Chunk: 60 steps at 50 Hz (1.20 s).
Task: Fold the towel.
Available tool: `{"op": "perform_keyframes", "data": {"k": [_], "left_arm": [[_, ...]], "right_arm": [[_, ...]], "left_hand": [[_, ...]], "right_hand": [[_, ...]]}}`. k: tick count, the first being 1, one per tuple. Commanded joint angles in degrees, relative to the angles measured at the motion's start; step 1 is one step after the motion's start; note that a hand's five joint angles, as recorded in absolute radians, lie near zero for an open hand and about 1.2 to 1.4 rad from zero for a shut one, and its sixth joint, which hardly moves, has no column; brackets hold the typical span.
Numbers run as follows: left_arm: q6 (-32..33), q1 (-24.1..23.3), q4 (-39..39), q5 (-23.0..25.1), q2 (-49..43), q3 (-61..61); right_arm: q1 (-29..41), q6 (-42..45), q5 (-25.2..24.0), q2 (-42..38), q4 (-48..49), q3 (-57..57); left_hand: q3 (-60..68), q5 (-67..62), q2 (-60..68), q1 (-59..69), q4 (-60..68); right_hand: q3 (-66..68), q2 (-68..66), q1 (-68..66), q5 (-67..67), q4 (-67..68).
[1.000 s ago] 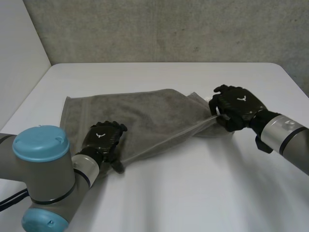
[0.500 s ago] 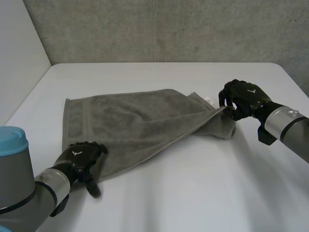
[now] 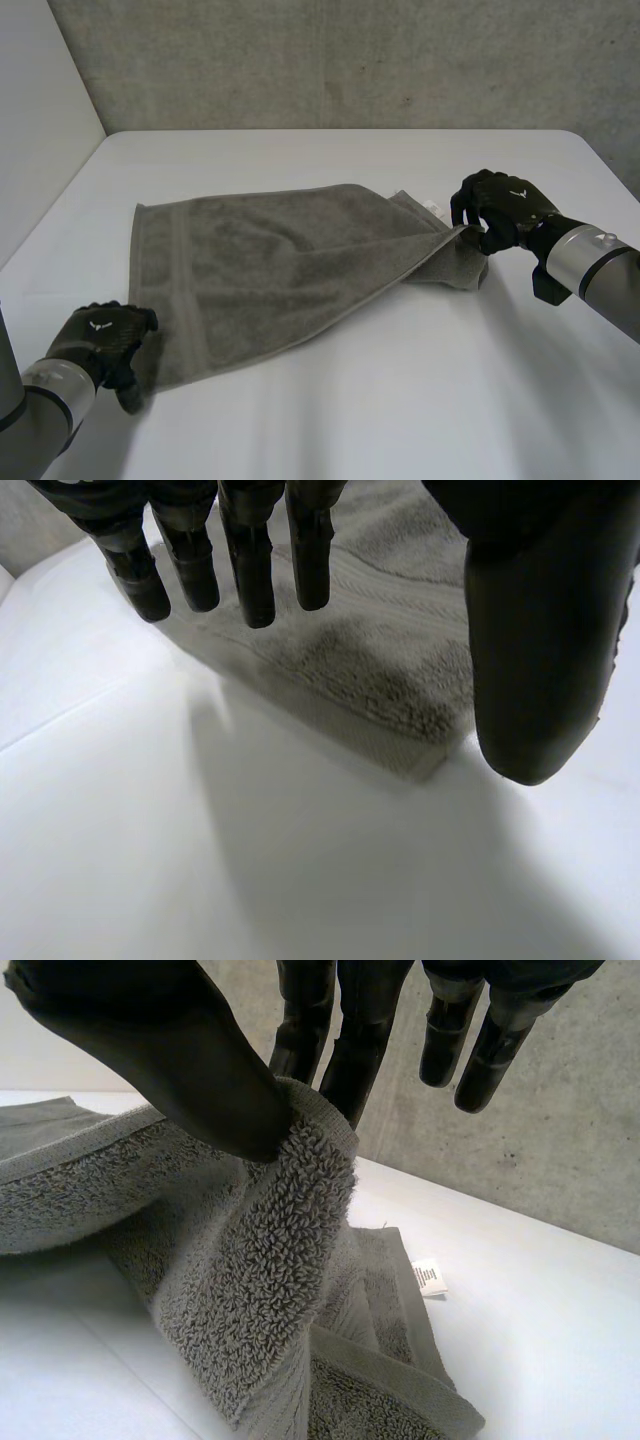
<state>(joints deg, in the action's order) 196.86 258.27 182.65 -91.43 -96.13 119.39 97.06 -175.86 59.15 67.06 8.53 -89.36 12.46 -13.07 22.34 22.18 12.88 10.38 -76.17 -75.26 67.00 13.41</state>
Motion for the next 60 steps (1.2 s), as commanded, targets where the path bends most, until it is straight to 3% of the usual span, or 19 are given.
{"op": "perform_keyframes", "data": {"k": [1, 7, 36, 40, 46, 49, 53, 60], "left_arm": [[0.2, 1.0, 0.3, 0.2, -0.4, 0.8], [0.2, 1.5, 2.0, 0.2, -0.8, 1.0], [0.2, 1.4, 5.5, 0.3, -8.5, -0.6], [0.0, 1.2, 5.6, 0.5, -9.3, -1.1], [-0.1, 0.5, 5.6, 0.6, -9.3, -1.7], [-0.2, 0.5, 5.6, 0.7, -9.2, -1.9], [-0.2, 0.5, 5.7, 1.2, -9.4, -2.3], [-0.3, 1.4, 5.9, 3.2, -9.4, -2.8]], "right_arm": [[0.1, 0.0, -0.1, 0.0, 0.1, -0.1], [0.1, 0.0, -0.1, 0.0, 0.4, -0.5], [0.1, 0.1, -0.1, 0.0, 0.5, -0.6], [0.1, 0.1, -0.1, 0.0, 0.4, -0.6], [0.1, 0.3, -0.1, 0.0, 0.5, -0.6], [0.1, 0.6, -0.1, 0.0, 0.4, -0.6], [0.1, 0.6, -0.1, 0.0, 0.5, -0.6], [-0.1, 0.6, -0.2, 0.0, 0.4, -0.4]], "left_hand": [[-2.5, -0.8, 1.5, 1.7, -2.9], [-2.5, -9.5, 10.2, 10.4, -2.9], [-2.5, -9.9, 10.6, 10.7, -2.9], [-2.5, -28.3, 29.0, 29.2, -2.9], [-2.5, -42.8, 43.5, 43.7, -2.9], [-2.5, -44.5, 45.2, 45.4, -2.9], [-2.5, -56.2, 57.0, 57.1, -2.9], [-2.5, -56.9, 57.7, 57.8, -2.9]], "right_hand": [[-0.4, -3.8, -4.7, 3.0, -3.4], [-0.4, -3.8, -4.7, 3.0, -3.4], [-0.4, -3.8, -4.7, 3.0, -3.4], [-0.4, -3.8, -4.7, 3.0, -3.4], [-0.4, -3.8, -4.7, 3.0, -3.4], [-0.4, -3.8, -4.7, 3.0, -3.4], [-0.4, -3.8, -4.7, 3.0, -3.4], [-0.4, -3.8, -4.7, 3.0, -3.4]]}}
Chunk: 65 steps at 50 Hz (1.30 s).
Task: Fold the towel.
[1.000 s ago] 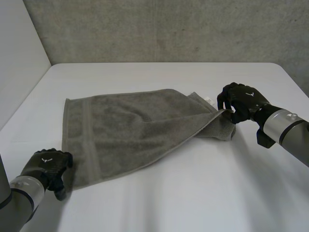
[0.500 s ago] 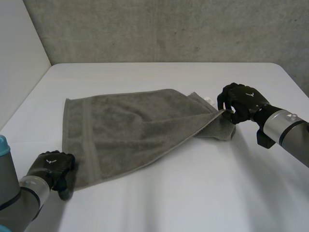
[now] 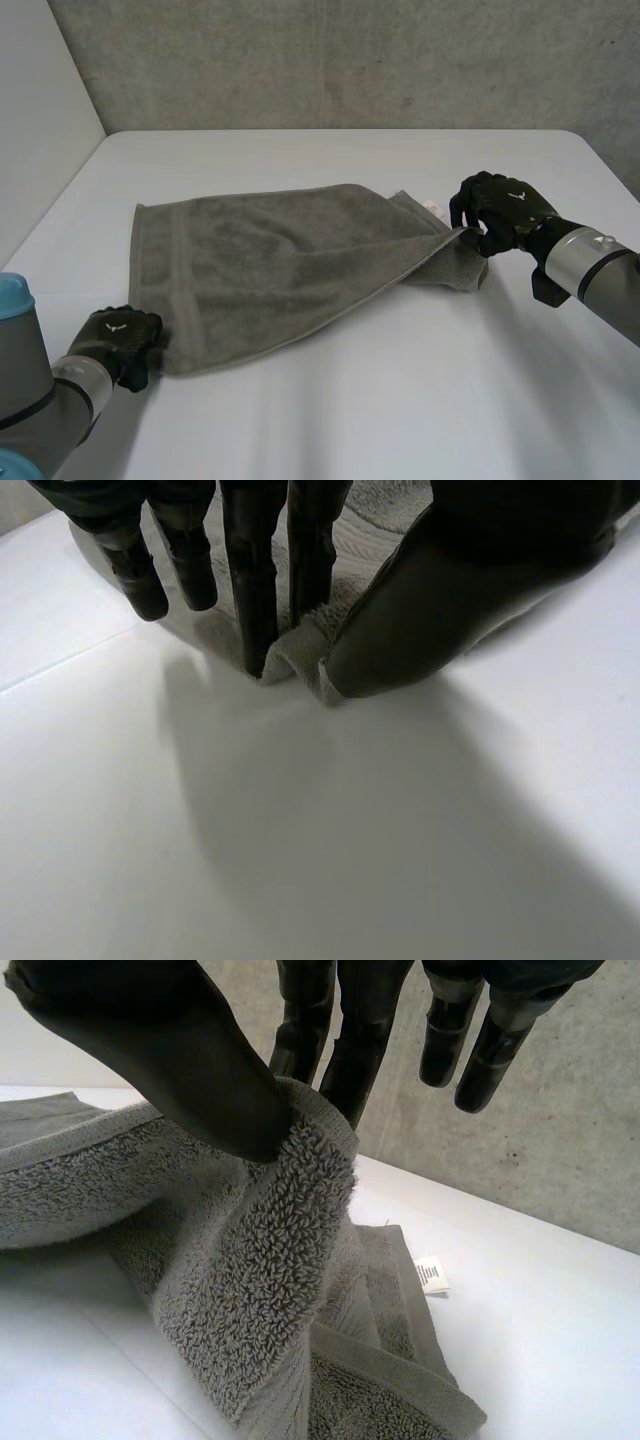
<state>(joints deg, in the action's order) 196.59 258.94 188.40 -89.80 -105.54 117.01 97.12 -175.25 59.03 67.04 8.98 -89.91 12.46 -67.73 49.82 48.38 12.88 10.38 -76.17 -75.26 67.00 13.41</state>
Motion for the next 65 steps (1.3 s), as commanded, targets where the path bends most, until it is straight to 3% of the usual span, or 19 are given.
{"op": "perform_keyframes", "data": {"k": [1, 9, 18, 27, 34, 35, 36, 37, 38, 39, 52, 59, 65], "left_arm": [[-0.1, 0.7, 0.1, 2.2, 0.2, -0.7], [-1.3, 1.2, -0.7, 6.2, 4.1, -4.4], [-8.0, 3.1, -2.9, 8.2, 10.9, -9.8], [-9.6, 3.2, -2.7, 10.4, 9.1, -11.3], [-9.7, 2.4, -2.9, 14.5, 1.5, -8.9], [-9.7, 2.4, -2.9, 14.7, 1.7, -7.7], [-9.7, 2.4, -2.9, 14.7, 1.7, -7.7], [-9.3, 2.4, -3.2, 14.5, 2.2, -6.5], [-9.3, 2.4, -3.2, 14.5, 2.2, -6.4], [-9.0, 2.4, -3.6, 14.0, 3.1, -5.2], [-8.7, 5.0, -3.8, 13.2, 8.3, 1.3], [-6.0, 4.0, -3.0, 6.7, 8.4, 3.9], [-5.3, 3.1, -0.3, 5.3, 8.0, 4.5]], "right_arm": [[-0.2, 0.0, -0.1, 0.0, 0.0, 0.2], [-1.0, 1.4, 0.0, 2.2, -0.8, 0.8], [-1.1, 10.8, -1.1, 5.6, -7.5, -0.3], [-0.3, 12.5, -1.5, 5.6, -8.6, -0.4], [-0.2, 12.4, -1.5, 5.0, -8.6, -0.6], [-0.3, 12.4, -1.5, 5.0, -8.6, -0.6], [-0.3, 12.4, -1.5, 5.0, -8.6, -0.6], [-0.3, 12.5, -1.5, 5.0, -8.5, -0.6], [-0.4, 12.5, -1.5, 4.9, -8.5, -0.6], [-0.4, 12.5, -1.5, 4.9, -8.5, -0.6], [-0.4, 12.8, -1.5, 3.6, -8.5, -0.5], [-0.4, 12.8, -1.4, 3.6, -8.5, -0.6], [-0.3, 12.8, -1.5, 3.6, -8.5, -0.6]], "left_hand": [[-2.5, -2.3, 30.2, 31.6, -2.9], [-2.5, -2.3, 30.2, 31.6, -2.9], [-2.5, -2.3, 30.2, 31.6, -2.9], [-2.5, -2.3, 30.2, 31.6, -2.9], [-2.5, -2.3, 30.2, 31.6, -2.9], [-2.5, 10.7, 17.2, 18.7, -2.9], [-2.5, 10.8, 17.1, 18.5, -2.9], [-2.5, 38.5, -10.6, -9.1, -2.9], [-2.5, 38.8, -10.8, -9.4, -2.9], [-2.5, 47.2, -19.3, -17.9, -2.9], [-2.5, 48.3, -20.4, -19.0, -2.9], [-2.5, 43.8, -15.9, -14.4, -2.9], [-2.5, 44.0, -16.1, -14.6, -2.9]], "right_hand": [[-0.4, -3.8, -4.7, 3.0, -3.4], [-0.4, -3.8, -4.7, 3.0, -3.4], [-0.4, -3.8, -4.7, 3.0, -3.4], [-0.4, -3.8, -4.7, 3.0, -3.4], [-0.4, -3.8, -4.7, 3.0, -3.4], [-0.4, -3.8, -4.7, 3.0, -3.4], [-0.4, -3.8, -4.7, 3.0, -3.4], [-0.4, -3.8, -4.7, 3.0, -3.4], [-0.4, -3.8, -4.7, 3.0, -3.4], [-0.4, -3.8, -4.7, 3.0, -3.4], [-0.4, -3.8, -4.7, 3.0, -3.4], [-0.4, -3.8, -4.7, 3.0, -3.4], [-0.4, -3.8, -4.7, 3.0, -3.4]]}}
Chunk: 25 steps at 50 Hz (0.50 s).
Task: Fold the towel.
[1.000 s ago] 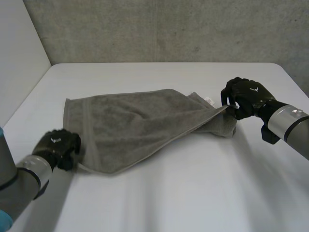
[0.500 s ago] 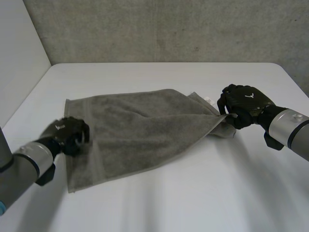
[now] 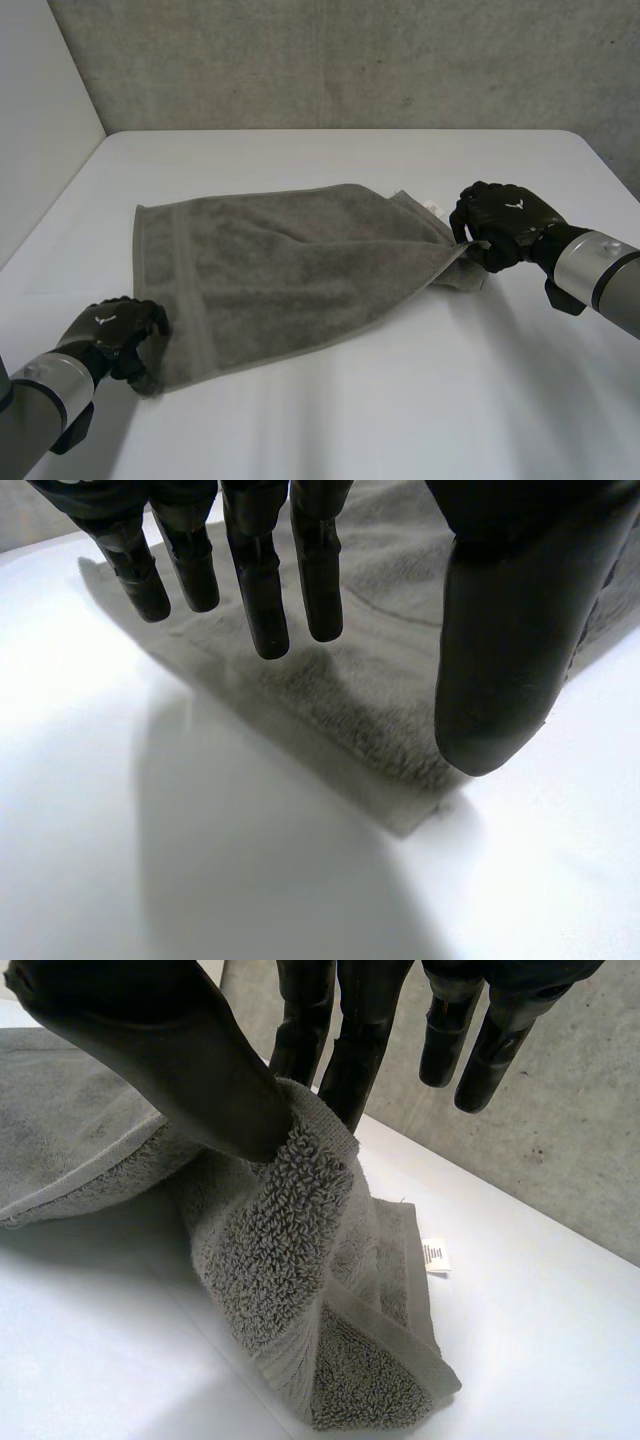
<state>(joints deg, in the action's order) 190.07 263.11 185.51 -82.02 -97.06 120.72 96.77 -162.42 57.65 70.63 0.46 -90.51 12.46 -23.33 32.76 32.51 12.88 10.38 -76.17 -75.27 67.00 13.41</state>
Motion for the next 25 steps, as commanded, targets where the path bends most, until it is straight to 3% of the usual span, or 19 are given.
{"op": "perform_keyframes", "data": {"k": [1, 25], "left_arm": [[1.2, -1.0, 3.4, -2.5, -0.6, 0.8], [1.3, -1.2, 6.3, -3.4, -8.2, -0.7]], "right_arm": [[0.1, 0.0, -0.1, 0.0, 0.1, 0.0], [0.0, 0.1, -0.1, 0.0, 0.7, -0.4]], "left_hand": [[-2.5, -0.3, 0.8, 1.1, -2.9], [-2.5, -1.9, 2.5, 2.8, -2.9]], "right_hand": [[-0.4, -3.8, -4.7, 3.0, -3.4], [-0.4, -3.8, -4.7, 3.0, -3.4]]}}
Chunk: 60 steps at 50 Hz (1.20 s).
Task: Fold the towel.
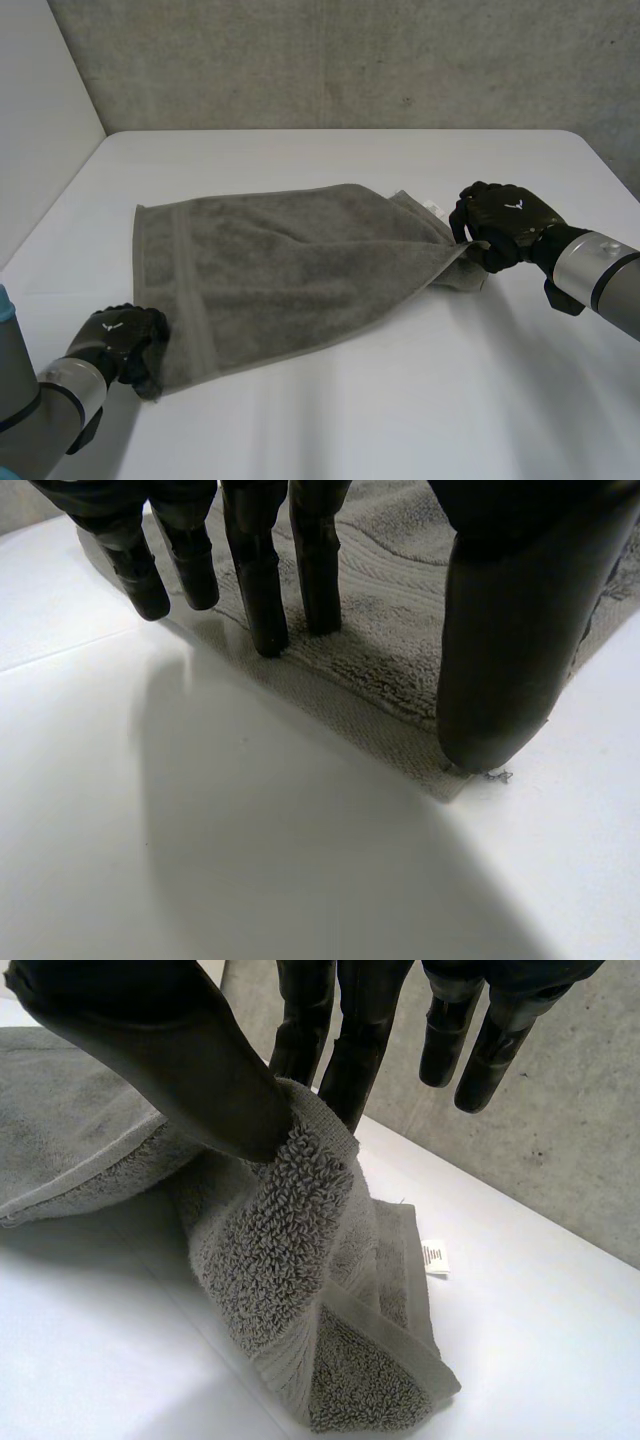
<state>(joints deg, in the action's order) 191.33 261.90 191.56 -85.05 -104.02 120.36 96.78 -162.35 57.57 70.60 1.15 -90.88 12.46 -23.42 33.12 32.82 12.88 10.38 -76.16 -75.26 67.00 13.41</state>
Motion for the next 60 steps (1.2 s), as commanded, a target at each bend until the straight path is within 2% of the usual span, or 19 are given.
{"op": "perform_keyframes", "data": {"k": [1, 2, 3, 5, 7, 17, 33, 36, 43, 47, 52, 55, 60], "left_arm": [[0.0, 0.0, 0.3, -0.4, -1.4, -0.6], [0.0, 0.0, 0.4, -0.4, -1.6, -0.8], [0.0, 0.0, 0.4, -0.4, -1.6, -0.8], [0.0, 0.0, 1.0, -0.3, -1.6, -1.3], [0.0, -0.1, 1.4, -0.3, -1.6, -1.3], [-0.2, -2.1, 1.6, -0.2, -1.2, -2.9], [-0.7, -2.8, 1.3, 0.5, -1.8, -4.5], [-0.8, -2.6, 1.0, 1.3, -2.0, -5.4], [-1.2, -1.8, -4.7, 7.6, -1.2, -8.3], [-1.2, -1.0, -6.0, 7.9, -1.0, -10.5], [-1.2, 0.9, -6.4, 8.0, -5.6, -15.1], [-1.2, 1.0, -6.6, 7.6, -10.9, -18.0], [-1.2, 0.8, -6.6, 6.8, -13.9, -20.3]], "right_arm": [[0.0, 0.0, 0.0, -0.1, 0.0, 0.1], [0.1, 0.0, 0.0, -0.3, 0.0, 0.1], [0.1, 0.0, 0.0, -0.3, 0.0, 0.1], [0.1, 0.0, 0.0, -0.3, 0.0, 0.1], [0.1, 0.0, 0.0, -0.4, 0.0, 0.1], [0.1, 0.0, 0.0, -0.5, 0.0, 0.1], [0.1, 0.0, 0.0, -0.5, 0.0, 0.2], [0.1, 0.0, 0.0, -0.5, 0.0, 0.3], [-0.3, -0.1, -0.1, -0.5, 0.0, 0.6], [-0.1, -0.1, 0.0, -0.5, 0.0, 0.8], [0.2, -0.1, 0.0, -0.6, 0.0, 0.8], [0.1, -0.1, 0.0, -1.0, 0.0, 1.0], [0.3, -0.1, 0.0, -1.3, 0.0, 0.9]], "left_hand": [[-2.5, -6.7, 7.0, 7.3, -2.9], [-2.5, -15.7, 16.0, 16.3, -2.9], [-2.5, -15.8, 16.1, 16.4, -2.9], [-2.5, -41.6, 41.9, 42.2, -2.9], [-2.5, -46.5, 46.8, 47.1, -2.9], [-2.5, -46.6, 46.9, 47.2, -2.9], [-2.5, -46.6, 46.9, 47.2, -2.9], [-2.5, -46.6, 46.9, 47.2, -2.9], [-2.5, -46.6, 46.9, 47.2, -2.9], [-2.5, -46.6, 46.9, 47.2, -2.9], [-2.5, -46.6, 46.9, 47.2, -2.9], [-2.5, -46.6, 46.9, 47.2, -2.9], [-2.5, -46.6, 46.9, 47.2, -2.9]], "right_hand": [[-0.4, -3.8, -4.7, 3.0, -3.4], [-0.4, -3.8, -4.7, 3.0, -3.4], [-0.4, -3.8, -4.7, 3.0, -3.4], [-0.4, -3.8, -4.7, 3.0, -3.4], [-0.4, -3.8, -4.7, 3.0, -3.4], [-0.4, -3.8, -4.7, 3.0, -3.4], [-0.4, -3.8, -4.7, 3.0, -3.4], [-0.4, -3.8, -4.7, 3.0, -3.4], [-0.4, -3.8, -4.7, 3.0, -3.4], [-0.4, -3.8, -4.7, 3.0, -3.4], [-0.4, -3.8, -4.7, 3.0, -3.4], [-0.4, -3.8, -4.7, 3.0, -3.4], [-0.4, -3.8, -4.7, 3.0, -3.4]]}}
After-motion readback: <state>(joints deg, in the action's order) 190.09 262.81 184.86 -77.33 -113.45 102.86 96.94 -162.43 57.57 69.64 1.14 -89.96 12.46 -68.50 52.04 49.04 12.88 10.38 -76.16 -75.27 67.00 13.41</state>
